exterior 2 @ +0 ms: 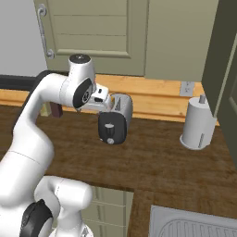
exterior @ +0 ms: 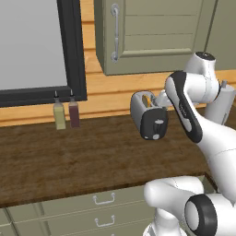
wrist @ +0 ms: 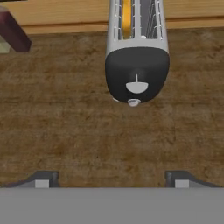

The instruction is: Start the toaster. Once the lever pops up, take the bread to the plate on the dining counter.

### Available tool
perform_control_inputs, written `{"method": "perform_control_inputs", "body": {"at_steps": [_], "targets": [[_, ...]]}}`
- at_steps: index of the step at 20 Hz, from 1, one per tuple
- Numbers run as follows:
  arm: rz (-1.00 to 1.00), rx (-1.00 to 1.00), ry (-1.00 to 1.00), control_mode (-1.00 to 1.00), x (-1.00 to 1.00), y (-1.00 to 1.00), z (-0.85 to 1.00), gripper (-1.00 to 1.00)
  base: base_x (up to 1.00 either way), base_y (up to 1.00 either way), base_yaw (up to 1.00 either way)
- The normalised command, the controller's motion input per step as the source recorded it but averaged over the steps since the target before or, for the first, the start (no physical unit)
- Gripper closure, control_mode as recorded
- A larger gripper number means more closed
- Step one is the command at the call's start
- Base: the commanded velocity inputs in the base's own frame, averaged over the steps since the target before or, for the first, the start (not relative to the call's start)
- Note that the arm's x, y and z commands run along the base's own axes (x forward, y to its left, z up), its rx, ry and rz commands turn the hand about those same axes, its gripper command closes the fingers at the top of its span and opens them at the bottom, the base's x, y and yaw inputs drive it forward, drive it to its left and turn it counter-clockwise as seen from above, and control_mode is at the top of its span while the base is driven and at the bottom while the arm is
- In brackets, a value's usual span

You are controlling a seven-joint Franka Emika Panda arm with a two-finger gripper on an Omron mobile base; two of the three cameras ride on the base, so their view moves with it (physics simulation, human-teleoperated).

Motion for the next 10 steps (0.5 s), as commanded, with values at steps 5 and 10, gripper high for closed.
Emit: {"method": "perform_control_inputs", "body": {"at_steps": [5, 10], "targets": [[0.0, 0.0, 0.0, -1.0, 0.0, -0.36, -0.17, 1.0, 0.0, 0.0, 0.0], [0.0, 0.0, 0.0, -1.0, 0.06, -0.14, -0.24, 1.0, 0.0, 0.0, 0.0]]}}
